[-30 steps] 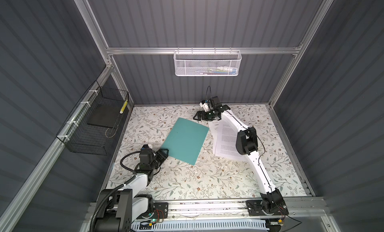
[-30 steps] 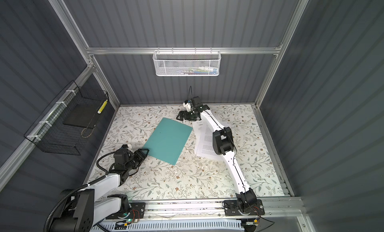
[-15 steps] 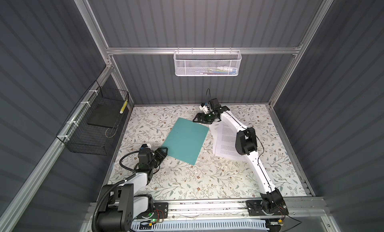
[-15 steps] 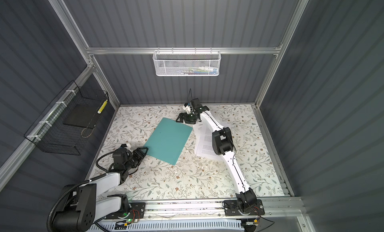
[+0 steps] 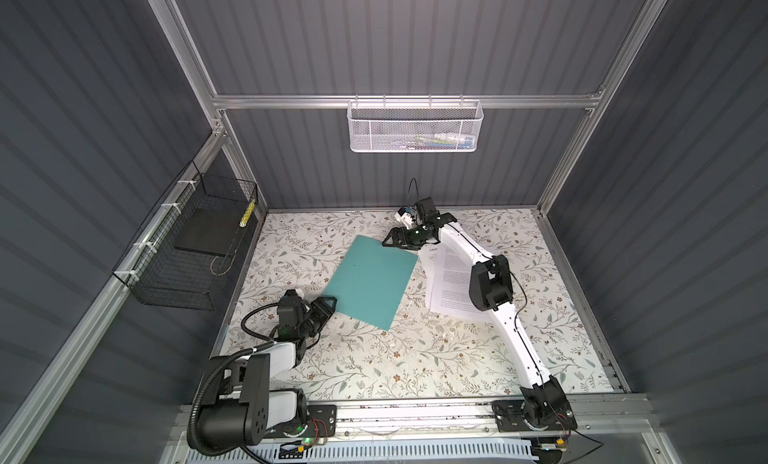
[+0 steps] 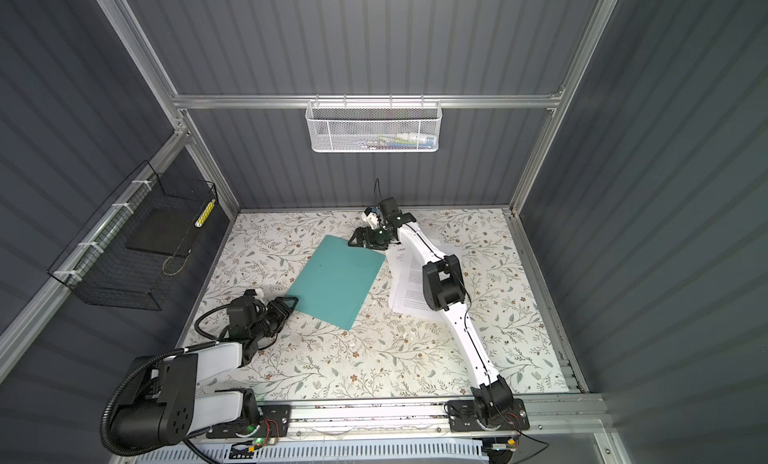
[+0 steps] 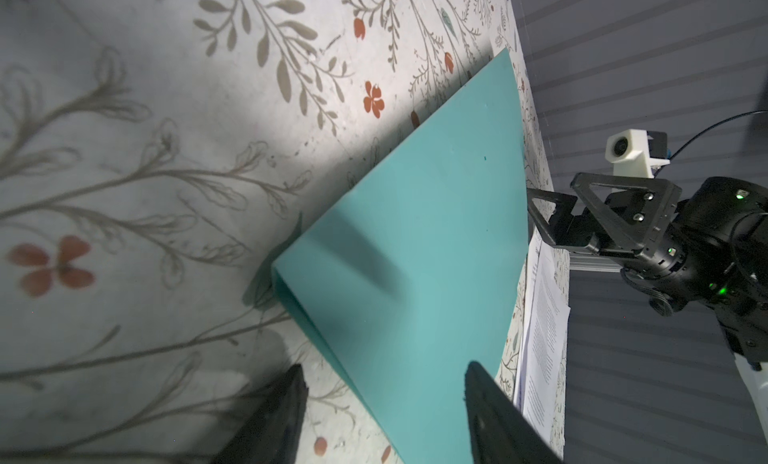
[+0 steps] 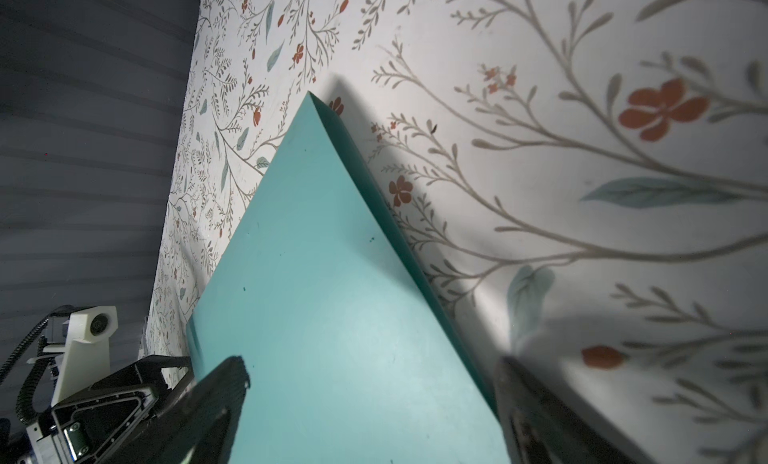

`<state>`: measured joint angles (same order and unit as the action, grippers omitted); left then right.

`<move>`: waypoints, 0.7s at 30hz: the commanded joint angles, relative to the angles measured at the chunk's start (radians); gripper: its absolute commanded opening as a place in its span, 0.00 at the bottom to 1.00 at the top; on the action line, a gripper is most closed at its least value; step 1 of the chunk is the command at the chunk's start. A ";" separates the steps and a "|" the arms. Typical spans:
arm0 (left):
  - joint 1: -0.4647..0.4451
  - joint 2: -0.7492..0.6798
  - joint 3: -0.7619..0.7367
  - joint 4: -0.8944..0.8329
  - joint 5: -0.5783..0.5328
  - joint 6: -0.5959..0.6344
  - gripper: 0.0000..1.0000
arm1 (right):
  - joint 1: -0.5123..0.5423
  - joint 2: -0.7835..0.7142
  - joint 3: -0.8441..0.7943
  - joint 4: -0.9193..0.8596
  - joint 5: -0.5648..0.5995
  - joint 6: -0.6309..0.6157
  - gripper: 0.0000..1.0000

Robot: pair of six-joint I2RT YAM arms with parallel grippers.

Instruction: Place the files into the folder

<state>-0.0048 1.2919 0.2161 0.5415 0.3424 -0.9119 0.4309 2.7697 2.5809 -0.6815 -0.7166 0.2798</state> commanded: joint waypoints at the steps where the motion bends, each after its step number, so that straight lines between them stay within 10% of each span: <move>1: 0.009 0.014 0.024 0.033 0.020 0.010 0.62 | 0.006 0.010 -0.011 -0.011 -0.029 -0.013 0.94; 21: 0.016 0.119 0.027 0.190 0.055 -0.026 0.56 | 0.035 0.007 -0.031 -0.046 -0.074 -0.083 0.93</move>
<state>0.0040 1.3842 0.2310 0.6483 0.3637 -0.9211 0.4488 2.7697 2.5637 -0.6888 -0.7475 0.2268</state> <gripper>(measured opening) 0.568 0.937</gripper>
